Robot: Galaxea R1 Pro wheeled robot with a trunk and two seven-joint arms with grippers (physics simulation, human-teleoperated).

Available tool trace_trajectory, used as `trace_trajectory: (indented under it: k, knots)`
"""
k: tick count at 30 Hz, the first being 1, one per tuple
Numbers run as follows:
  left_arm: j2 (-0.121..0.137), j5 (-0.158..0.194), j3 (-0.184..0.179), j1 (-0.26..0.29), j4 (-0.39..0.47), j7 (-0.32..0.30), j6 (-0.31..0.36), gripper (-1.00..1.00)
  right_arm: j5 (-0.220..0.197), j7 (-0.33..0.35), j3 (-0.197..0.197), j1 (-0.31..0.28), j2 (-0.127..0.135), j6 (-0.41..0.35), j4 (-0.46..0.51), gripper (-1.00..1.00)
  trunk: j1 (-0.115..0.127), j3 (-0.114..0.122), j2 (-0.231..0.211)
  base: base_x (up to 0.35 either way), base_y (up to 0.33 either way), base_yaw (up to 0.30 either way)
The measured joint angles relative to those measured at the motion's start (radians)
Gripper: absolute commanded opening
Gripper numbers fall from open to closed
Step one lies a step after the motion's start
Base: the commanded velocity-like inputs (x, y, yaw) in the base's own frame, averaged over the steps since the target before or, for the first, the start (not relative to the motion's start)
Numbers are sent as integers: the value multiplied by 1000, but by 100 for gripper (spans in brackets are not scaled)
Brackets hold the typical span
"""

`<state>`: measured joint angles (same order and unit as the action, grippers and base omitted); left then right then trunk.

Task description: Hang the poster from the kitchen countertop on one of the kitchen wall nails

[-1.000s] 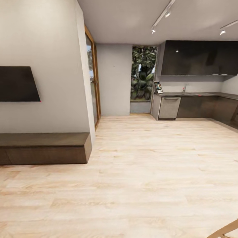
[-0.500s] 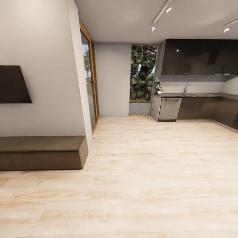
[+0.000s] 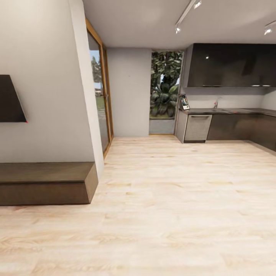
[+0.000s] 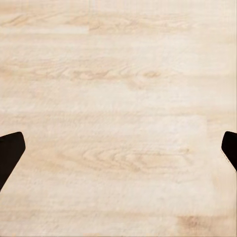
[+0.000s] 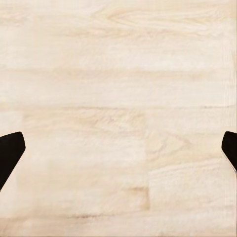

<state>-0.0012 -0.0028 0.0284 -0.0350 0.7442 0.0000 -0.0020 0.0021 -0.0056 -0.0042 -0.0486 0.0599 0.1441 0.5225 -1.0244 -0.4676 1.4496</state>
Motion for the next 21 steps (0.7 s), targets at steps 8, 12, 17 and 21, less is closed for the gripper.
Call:
trace_trajectory:
  k: [8, 12, 17, 21]
  knots:
    - [0, 0, 0, 0, 0, 0, 0, 100, 1, 0, 3, 0, 0, 0, 0, 100, 0, 0, 0, 325, -86, 0]
    - [0, 0, 0, 0, 0, 0, 0, 100, 1, 0, 3, 0, 0, 0, 0, 100, 0, 0, 0, 325, -86, -31]
    - [1, 0, 0, 0, 0, 0, 0, 100, 1, 0, 3, 0, 0, 0, 0, 100, 0, 0, 0, 325, -85, -184]
    - [1, 0, 0, 0, 0, 0, 0, 100, 1, 0, 3, 0, 0, 0, 0, 100, 0, 0, 0, 325, -81, -267]
